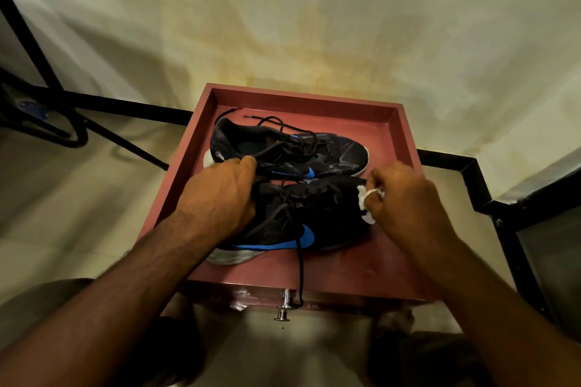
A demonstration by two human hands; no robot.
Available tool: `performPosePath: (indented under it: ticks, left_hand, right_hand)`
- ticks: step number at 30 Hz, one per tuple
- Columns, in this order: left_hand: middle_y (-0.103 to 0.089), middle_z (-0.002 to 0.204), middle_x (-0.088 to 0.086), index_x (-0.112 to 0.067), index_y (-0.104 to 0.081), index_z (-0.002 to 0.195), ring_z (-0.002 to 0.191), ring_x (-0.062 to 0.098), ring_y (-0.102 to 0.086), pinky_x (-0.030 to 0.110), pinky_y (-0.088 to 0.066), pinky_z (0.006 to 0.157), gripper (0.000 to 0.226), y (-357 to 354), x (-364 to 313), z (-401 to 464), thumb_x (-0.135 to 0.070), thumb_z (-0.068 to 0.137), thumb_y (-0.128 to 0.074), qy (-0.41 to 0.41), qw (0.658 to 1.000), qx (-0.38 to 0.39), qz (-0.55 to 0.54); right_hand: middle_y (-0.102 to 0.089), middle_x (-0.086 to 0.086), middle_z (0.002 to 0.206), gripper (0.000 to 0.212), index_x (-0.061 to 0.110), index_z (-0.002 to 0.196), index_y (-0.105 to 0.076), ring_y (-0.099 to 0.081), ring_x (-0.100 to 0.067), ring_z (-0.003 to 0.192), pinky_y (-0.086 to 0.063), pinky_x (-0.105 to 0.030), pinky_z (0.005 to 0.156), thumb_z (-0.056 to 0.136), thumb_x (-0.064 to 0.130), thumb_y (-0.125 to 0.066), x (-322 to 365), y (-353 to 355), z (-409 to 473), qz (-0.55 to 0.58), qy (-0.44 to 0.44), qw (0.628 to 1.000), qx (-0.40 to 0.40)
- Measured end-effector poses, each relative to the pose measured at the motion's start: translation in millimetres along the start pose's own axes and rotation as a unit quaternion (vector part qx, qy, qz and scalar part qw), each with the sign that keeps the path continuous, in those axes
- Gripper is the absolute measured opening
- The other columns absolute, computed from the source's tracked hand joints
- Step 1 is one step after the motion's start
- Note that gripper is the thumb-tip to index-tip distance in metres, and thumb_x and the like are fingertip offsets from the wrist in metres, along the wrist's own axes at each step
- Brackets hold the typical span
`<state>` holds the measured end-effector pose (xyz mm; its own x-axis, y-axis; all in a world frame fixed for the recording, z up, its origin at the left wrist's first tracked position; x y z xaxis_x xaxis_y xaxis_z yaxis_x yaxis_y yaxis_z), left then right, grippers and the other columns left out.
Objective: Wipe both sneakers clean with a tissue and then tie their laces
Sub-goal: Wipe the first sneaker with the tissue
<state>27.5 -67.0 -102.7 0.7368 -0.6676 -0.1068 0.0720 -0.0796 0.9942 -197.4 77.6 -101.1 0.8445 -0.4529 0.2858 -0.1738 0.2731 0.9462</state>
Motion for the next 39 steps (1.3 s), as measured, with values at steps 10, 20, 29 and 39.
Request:
performPosePath:
  ticks: [10,20,29,39]
  left_hand:
    - [-0.063,0.113,0.003,-0.019,-0.046,0.115,0.096,0.026,-0.064,0.037,-0.048,0.067,0.028,-1,0,0,-0.033,0.094,-0.059,0.014,1.000,-0.005,-0.003]
    - [-0.062,0.108,-0.002,-0.022,-0.048,0.113,0.084,0.016,-0.050,0.035,-0.049,0.068,0.027,3,-6,-7,-0.030,0.092,-0.063,0.012,0.998,-0.036,-0.053]
    - [-0.048,0.084,-0.008,-0.023,-0.046,0.092,0.075,0.017,-0.045,0.032,-0.039,0.063,0.023,11,-9,-17,-0.022,0.083,-0.067,-0.039,0.987,-0.124,-0.094]
    - [-0.058,0.117,-0.003,-0.026,-0.055,0.124,0.104,0.019,-0.055,0.040,-0.054,0.086,0.036,9,-15,-10,-0.025,0.089,-0.062,-0.075,0.994,-0.044,-0.068]
  right_hand:
    - [-0.059,0.013,0.095,0.006,0.027,0.093,-0.066,-0.058,-0.008,0.084,-0.041,-0.020,0.069,0.089,0.024,-0.069,51,-20,-40,0.122,0.112,0.978,0.130]
    - [-0.059,0.009,0.089,0.010,0.023,0.088,-0.071,-0.058,-0.008,0.079,-0.048,-0.021,0.069,0.086,0.013,-0.071,18,-20,-23,0.144,0.059,0.987,0.042]
    - [-0.065,0.006,0.091,0.008,0.020,0.091,-0.074,-0.063,-0.004,0.079,-0.053,-0.019,0.069,0.086,0.014,-0.075,10,8,-14,0.204,0.078,0.974,-0.067]
    - [-0.062,0.009,0.114,0.028,0.024,0.119,-0.067,-0.059,-0.009,0.104,-0.055,-0.035,0.088,0.091,0.021,-0.069,15,-22,-20,0.149,0.108,0.982,0.047]
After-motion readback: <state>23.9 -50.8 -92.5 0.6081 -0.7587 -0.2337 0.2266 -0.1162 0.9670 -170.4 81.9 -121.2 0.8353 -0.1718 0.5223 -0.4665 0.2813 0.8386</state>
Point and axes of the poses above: each hand's wrist, its own z-axis towards the middle knuckle, its own y-axis out of the back of the hand, x = y × z, the point moved 3 cm from there along z, towards the middle knuckle
